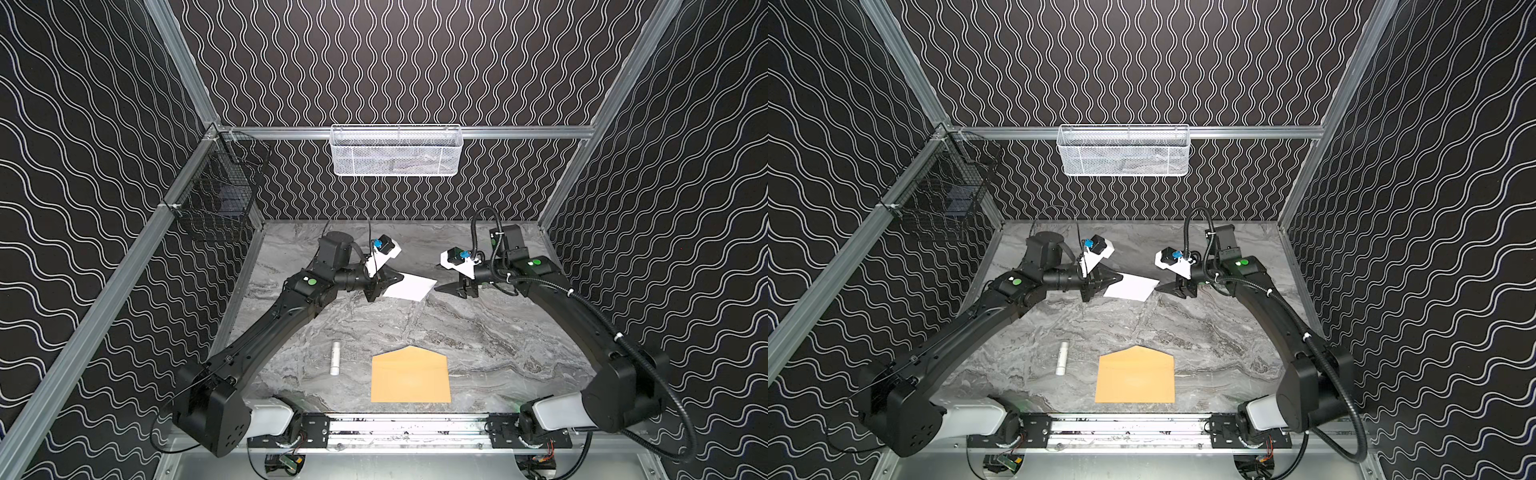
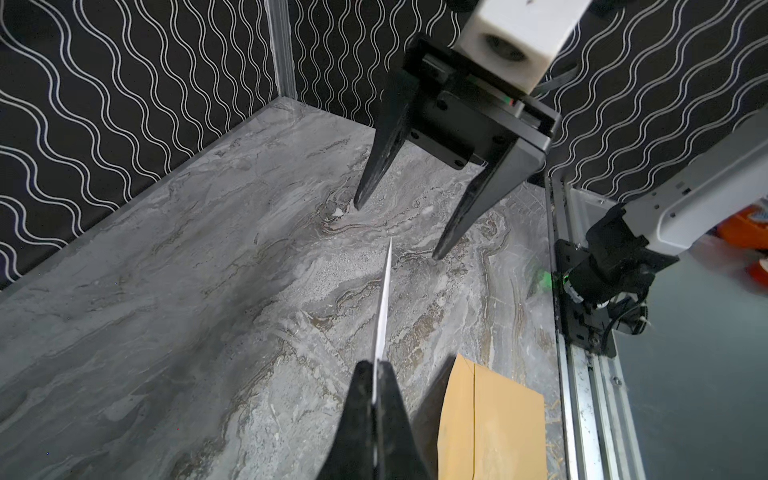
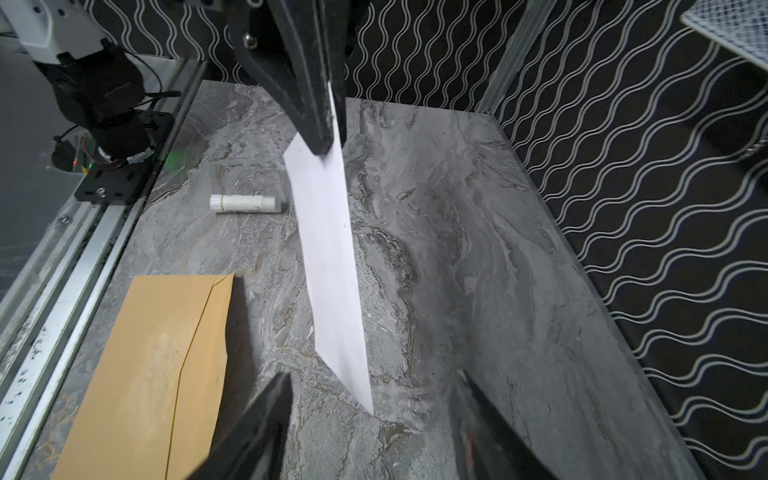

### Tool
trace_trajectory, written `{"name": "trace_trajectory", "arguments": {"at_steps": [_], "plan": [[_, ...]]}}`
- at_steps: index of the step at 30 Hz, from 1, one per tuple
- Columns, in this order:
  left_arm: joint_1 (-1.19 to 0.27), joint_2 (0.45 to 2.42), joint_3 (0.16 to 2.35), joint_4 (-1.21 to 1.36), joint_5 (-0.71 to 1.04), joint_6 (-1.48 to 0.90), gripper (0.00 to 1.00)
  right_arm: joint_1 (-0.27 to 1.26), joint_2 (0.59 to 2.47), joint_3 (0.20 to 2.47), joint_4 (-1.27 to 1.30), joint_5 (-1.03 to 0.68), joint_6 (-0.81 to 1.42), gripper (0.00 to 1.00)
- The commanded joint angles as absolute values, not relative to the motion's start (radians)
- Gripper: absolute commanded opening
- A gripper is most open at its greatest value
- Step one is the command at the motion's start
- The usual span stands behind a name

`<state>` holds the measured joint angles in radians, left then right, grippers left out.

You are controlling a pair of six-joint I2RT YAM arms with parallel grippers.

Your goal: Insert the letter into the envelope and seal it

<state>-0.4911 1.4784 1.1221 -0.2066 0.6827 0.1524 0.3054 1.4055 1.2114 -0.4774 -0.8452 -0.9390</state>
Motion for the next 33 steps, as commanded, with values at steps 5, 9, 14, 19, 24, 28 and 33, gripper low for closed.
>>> {"name": "trace_trajectory", "arguments": {"at_steps": [5,9,14,19,24,28,33], "plan": [[-0.489,1.449,1.006,0.072,0.576,-0.146,0.00,0.310,1.267,1.022,0.045,-0.672,-0.369,0.70],[-0.490,1.438,0.939,0.200,0.505,-0.303,0.00,0.324,1.232,0.957,0.175,-0.553,0.000,0.72],[-0.490,1.448,0.913,0.269,0.414,-0.481,0.00,0.365,1.201,0.932,0.135,-0.465,0.268,0.76],[-0.492,1.483,0.907,0.292,0.388,-0.678,0.00,0.365,1.198,0.925,0.075,-0.414,0.598,0.76],[-0.513,1.516,0.886,0.353,0.380,-0.877,0.00,0.415,1.173,0.720,0.437,-0.445,1.003,0.75],[-0.540,1.510,0.860,0.379,0.343,-0.972,0.00,0.471,1.173,0.554,0.740,-0.414,1.256,0.76],[-0.543,1.496,0.802,0.466,0.315,-1.091,0.00,0.516,1.201,0.435,0.973,-0.348,1.428,0.79]]}}
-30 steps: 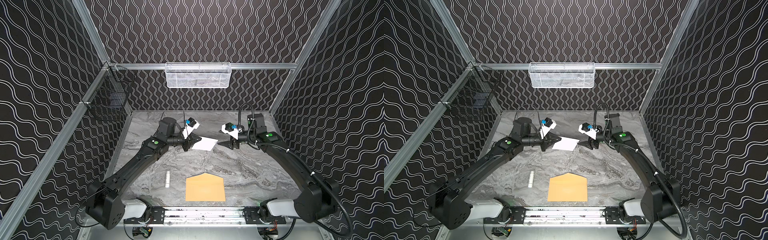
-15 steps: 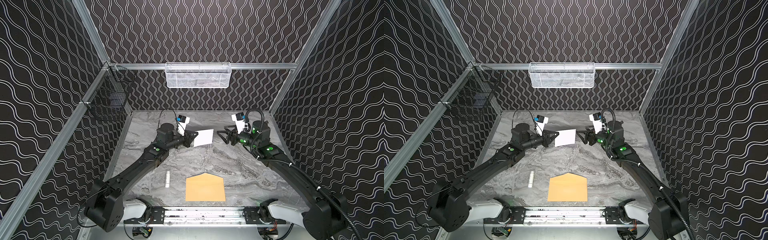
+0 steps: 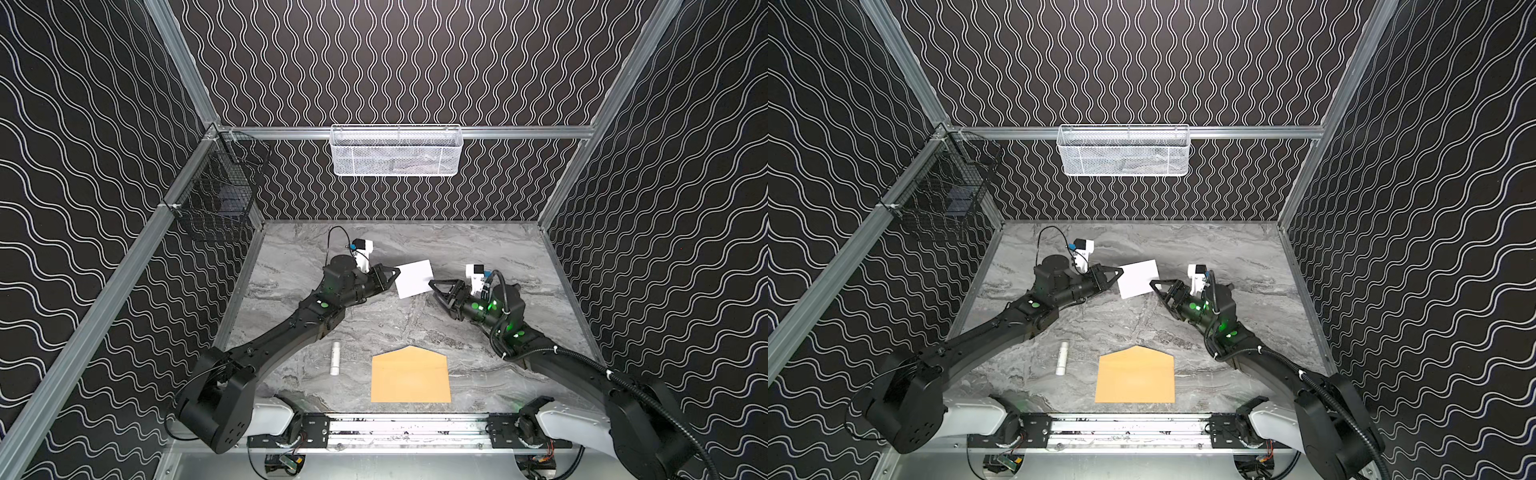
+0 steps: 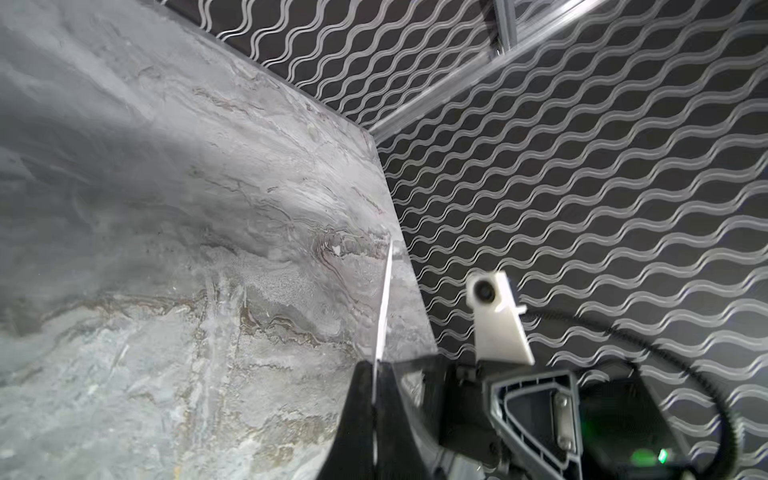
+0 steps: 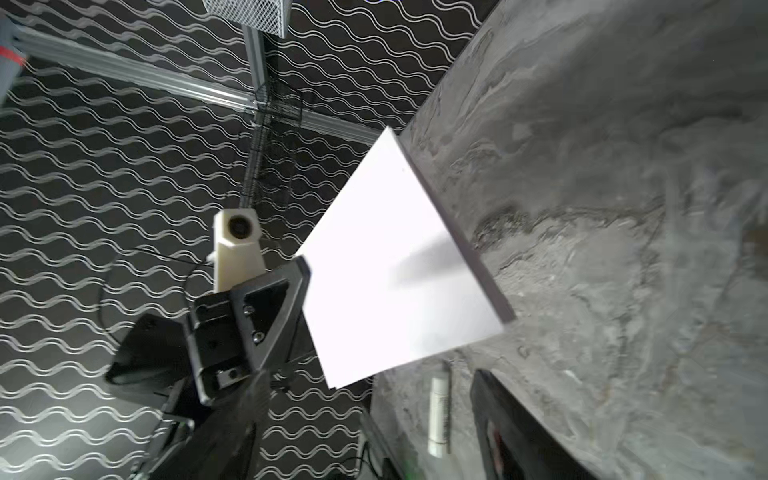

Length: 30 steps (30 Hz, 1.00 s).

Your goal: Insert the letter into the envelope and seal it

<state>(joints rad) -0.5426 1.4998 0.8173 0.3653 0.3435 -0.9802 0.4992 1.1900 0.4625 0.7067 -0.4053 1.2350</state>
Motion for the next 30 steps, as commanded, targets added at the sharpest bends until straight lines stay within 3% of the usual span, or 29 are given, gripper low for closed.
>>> {"name": "trace_trajectory", "arguments": {"at_steps": [1,13,30], "plan": [[-0.544,1.496,0.794,0.480,0.312,-1.112,0.00,0.526,1.213,0.423,1.004,-0.339,1.446,0.80],[-0.578,1.522,0.751,0.644,0.291,-1.240,0.00,0.596,1.372,0.426,1.168,-0.301,1.553,0.78],[-0.584,1.459,0.735,0.614,0.262,-1.181,0.00,0.630,1.416,0.479,1.212,-0.240,1.521,0.33]]}}
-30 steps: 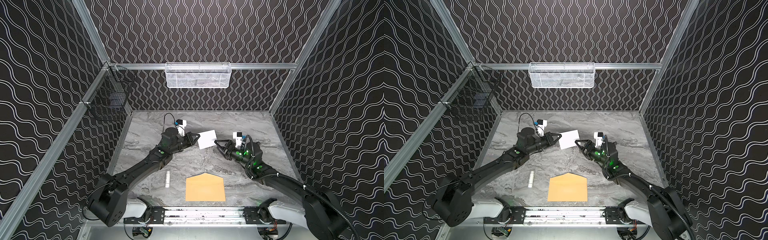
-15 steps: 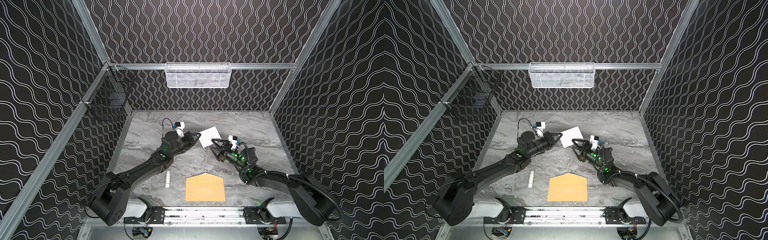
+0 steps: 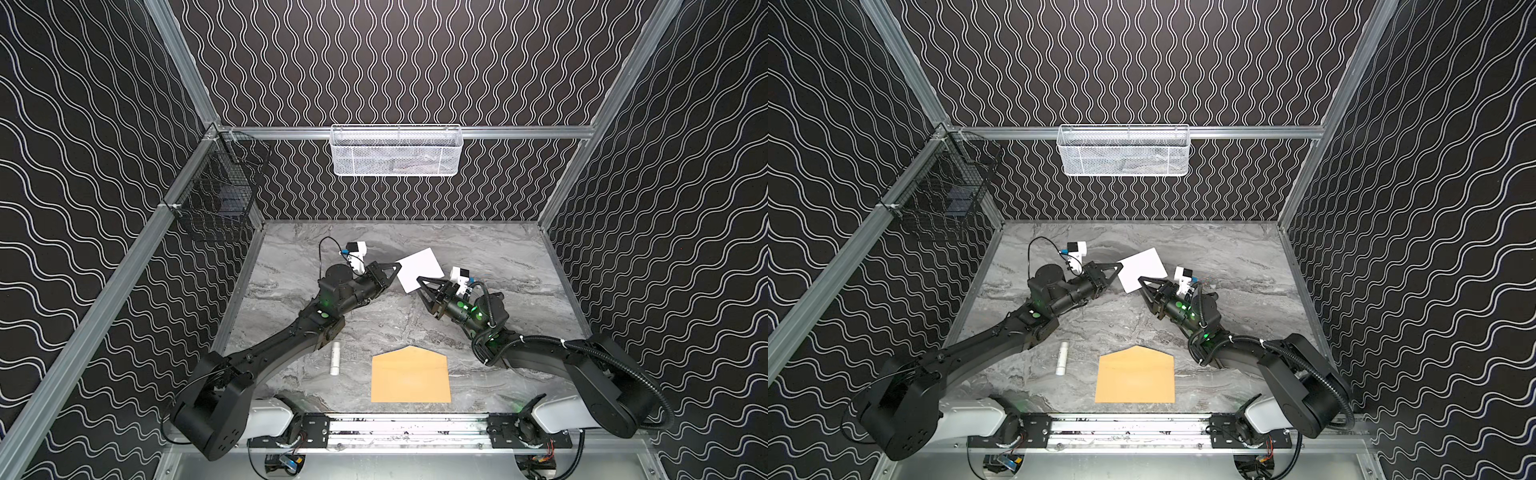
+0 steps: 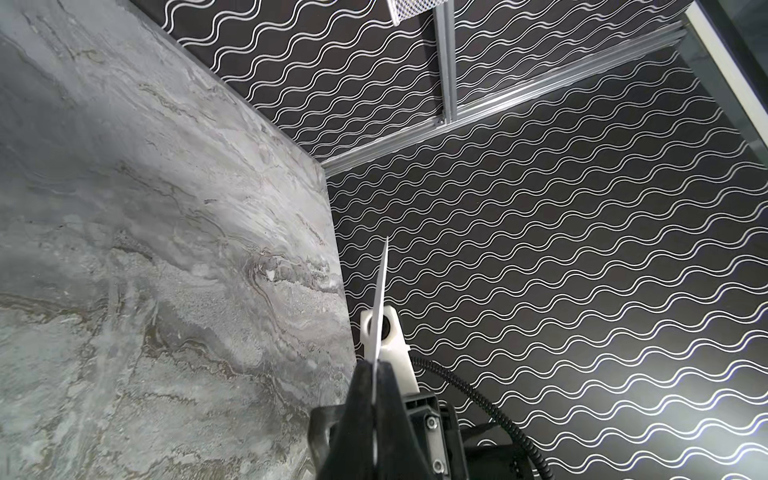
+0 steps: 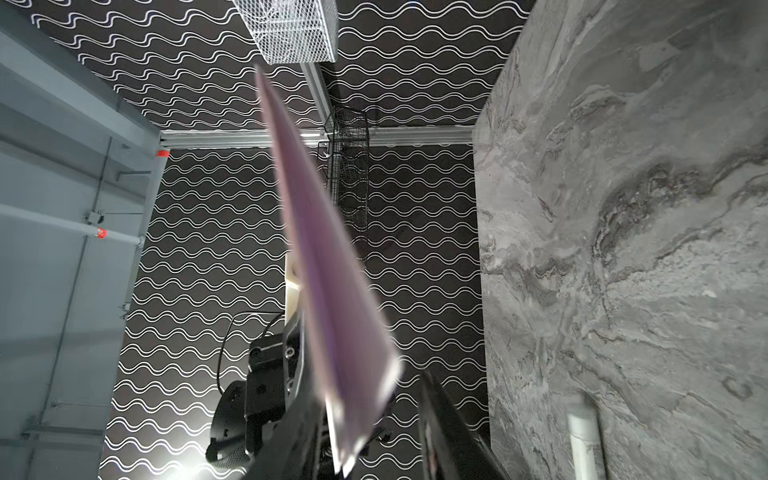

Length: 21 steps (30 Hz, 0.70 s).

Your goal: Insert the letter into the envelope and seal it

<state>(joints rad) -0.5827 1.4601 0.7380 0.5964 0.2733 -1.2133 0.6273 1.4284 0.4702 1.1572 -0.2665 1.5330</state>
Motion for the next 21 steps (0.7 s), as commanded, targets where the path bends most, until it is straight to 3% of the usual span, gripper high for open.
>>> {"name": "trace_trajectory", "arguments": {"at_steps": [1,17,21], "plan": [[-0.584,1.456,0.733,0.614,0.264,-1.177,0.00,0.632,1.412,0.477,1.208,-0.236,1.513,0.30],[-0.584,1.422,0.713,0.609,0.247,-1.137,0.00,0.634,1.362,0.487,1.092,-0.183,1.423,0.03],[-0.584,1.404,0.702,0.606,0.249,-1.110,0.14,0.632,1.388,0.508,1.070,-0.211,1.381,0.00]]}}
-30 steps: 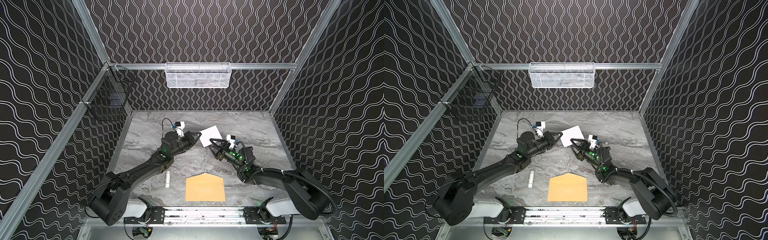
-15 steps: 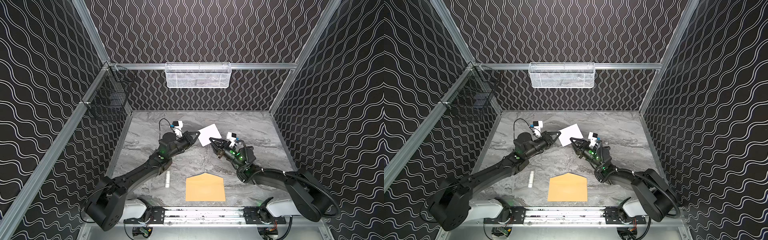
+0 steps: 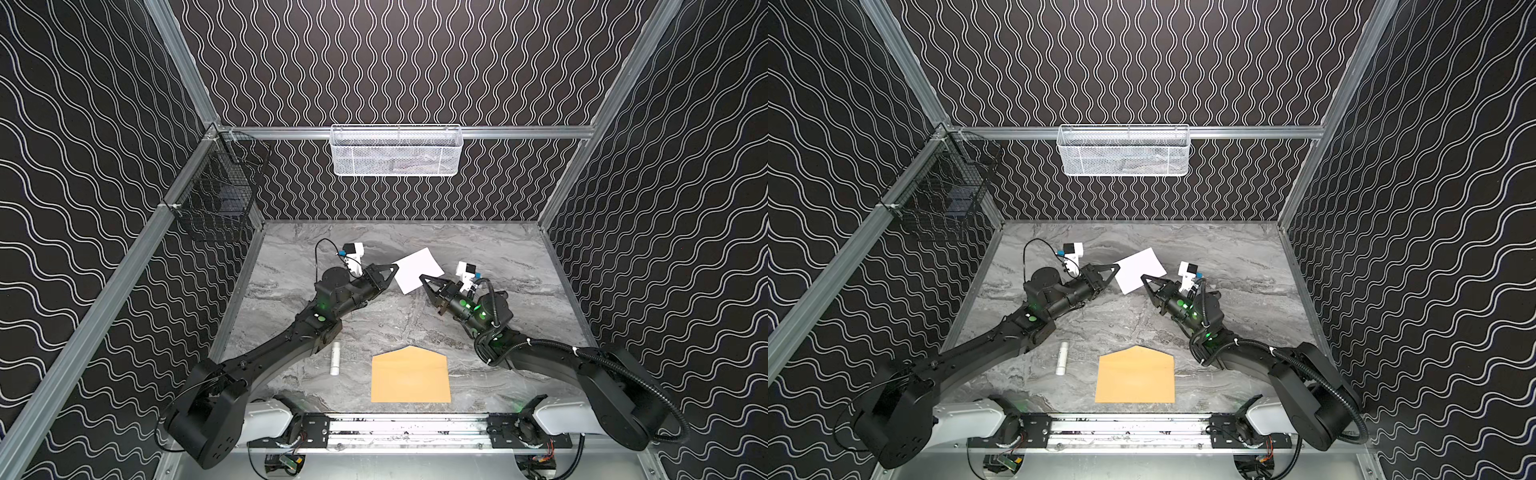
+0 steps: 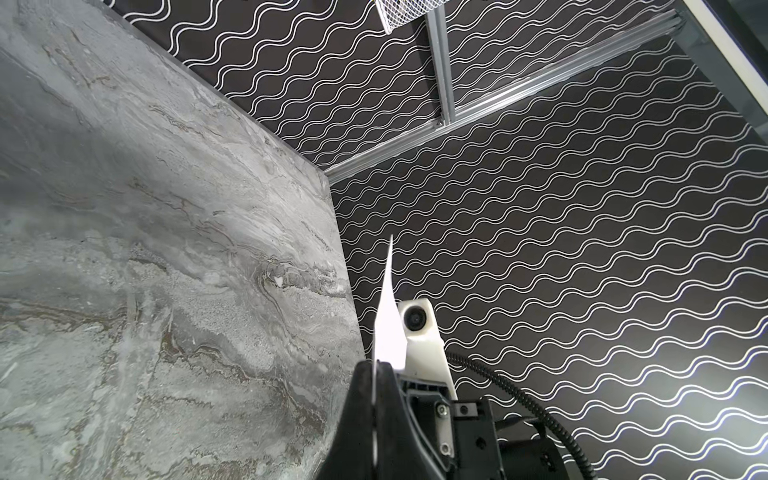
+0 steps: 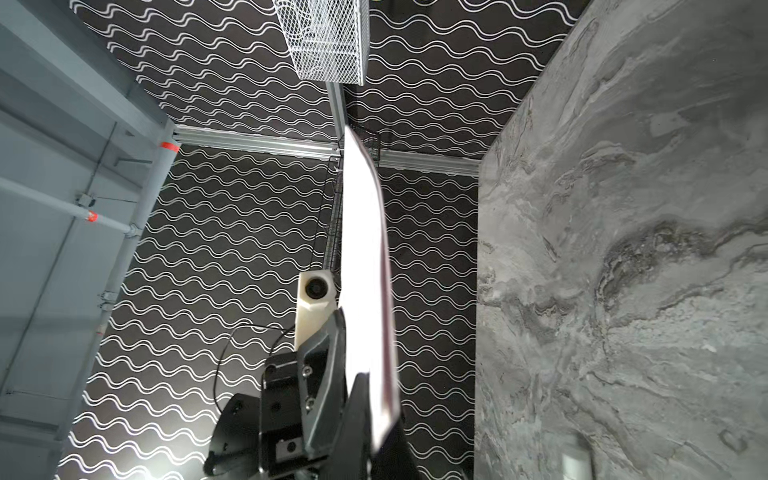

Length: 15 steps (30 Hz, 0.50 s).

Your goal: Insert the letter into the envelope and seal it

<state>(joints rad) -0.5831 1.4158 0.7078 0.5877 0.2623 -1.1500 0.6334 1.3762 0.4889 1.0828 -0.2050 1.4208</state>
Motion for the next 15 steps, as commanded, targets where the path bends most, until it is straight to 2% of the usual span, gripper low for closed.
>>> {"name": "trace_trajectory", "arguments": {"at_steps": [1,4,8,11,15], "plan": [[-0.583,1.395,0.698,0.599,0.252,-1.099,0.18,0.627,1.391,0.519,1.052,-0.230,1.360,0.00],[-0.568,1.343,0.688,0.542,0.261,-1.039,0.31,0.607,1.394,0.567,0.943,-0.318,1.264,0.00],[-0.508,1.284,0.726,0.355,0.328,-0.886,0.45,0.555,1.385,0.636,0.729,-0.500,1.042,0.00],[-0.447,1.276,0.768,0.235,0.415,-0.799,0.45,0.495,1.368,0.706,0.469,-0.654,0.823,0.00],[-0.403,1.289,0.833,0.146,0.547,-0.685,0.45,0.451,1.319,0.774,0.212,-0.748,0.595,0.00]]}}
